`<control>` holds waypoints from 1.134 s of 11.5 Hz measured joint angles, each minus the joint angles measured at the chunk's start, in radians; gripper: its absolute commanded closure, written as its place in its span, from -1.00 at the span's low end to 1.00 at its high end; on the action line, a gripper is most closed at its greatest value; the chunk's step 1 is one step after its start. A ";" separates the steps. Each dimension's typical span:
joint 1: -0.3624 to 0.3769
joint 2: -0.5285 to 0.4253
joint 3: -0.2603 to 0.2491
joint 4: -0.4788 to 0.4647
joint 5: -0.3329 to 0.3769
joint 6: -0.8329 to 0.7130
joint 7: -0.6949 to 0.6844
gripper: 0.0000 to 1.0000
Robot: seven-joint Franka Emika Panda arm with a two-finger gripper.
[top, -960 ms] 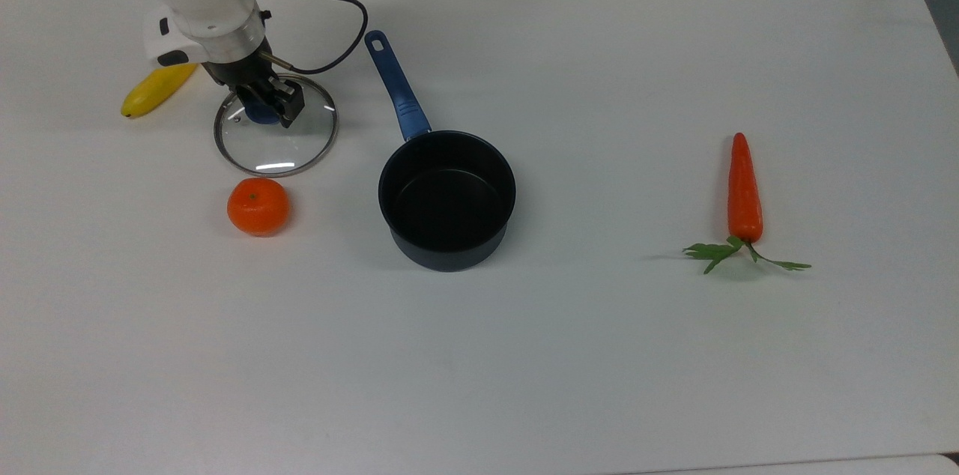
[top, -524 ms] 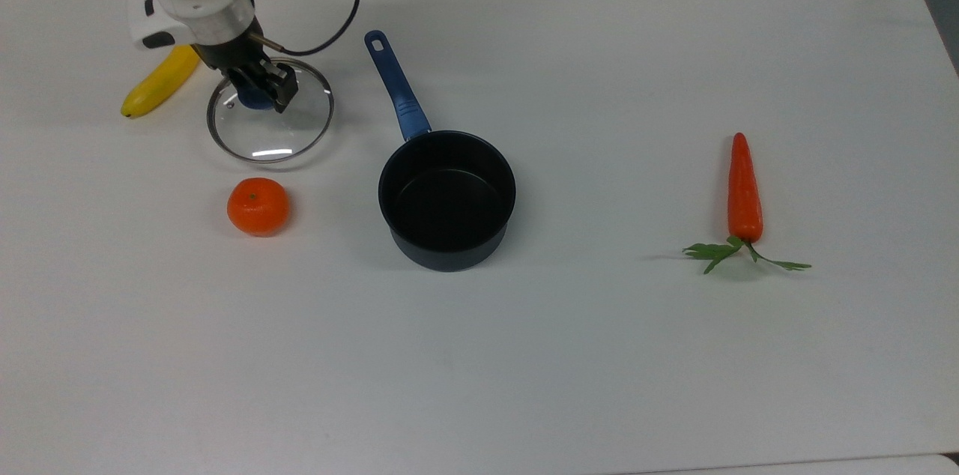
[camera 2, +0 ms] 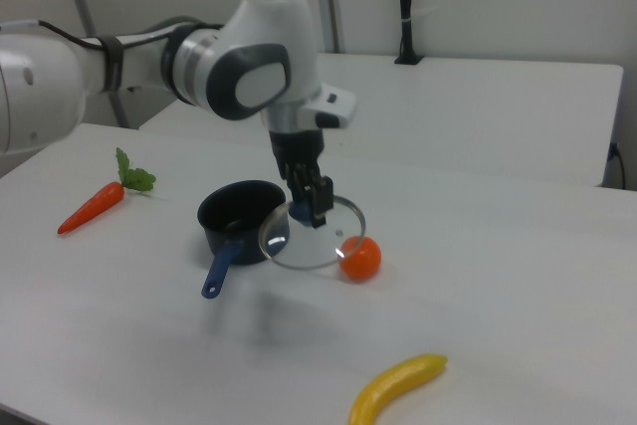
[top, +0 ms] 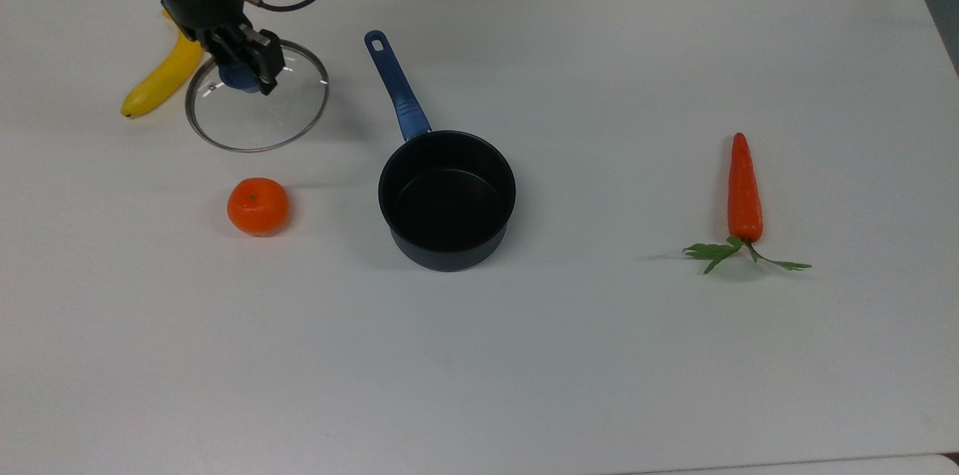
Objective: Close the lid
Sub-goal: 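Lift the glass lid and carry it over the black saucepan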
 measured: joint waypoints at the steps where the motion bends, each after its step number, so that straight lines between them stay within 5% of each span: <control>1: 0.019 0.001 0.008 0.020 0.001 0.000 0.042 -0.23; 5: 0.061 0.008 0.121 0.071 0.008 -0.001 0.145 -0.23; 13: 0.216 0.193 0.130 0.230 0.004 -0.001 0.336 -0.23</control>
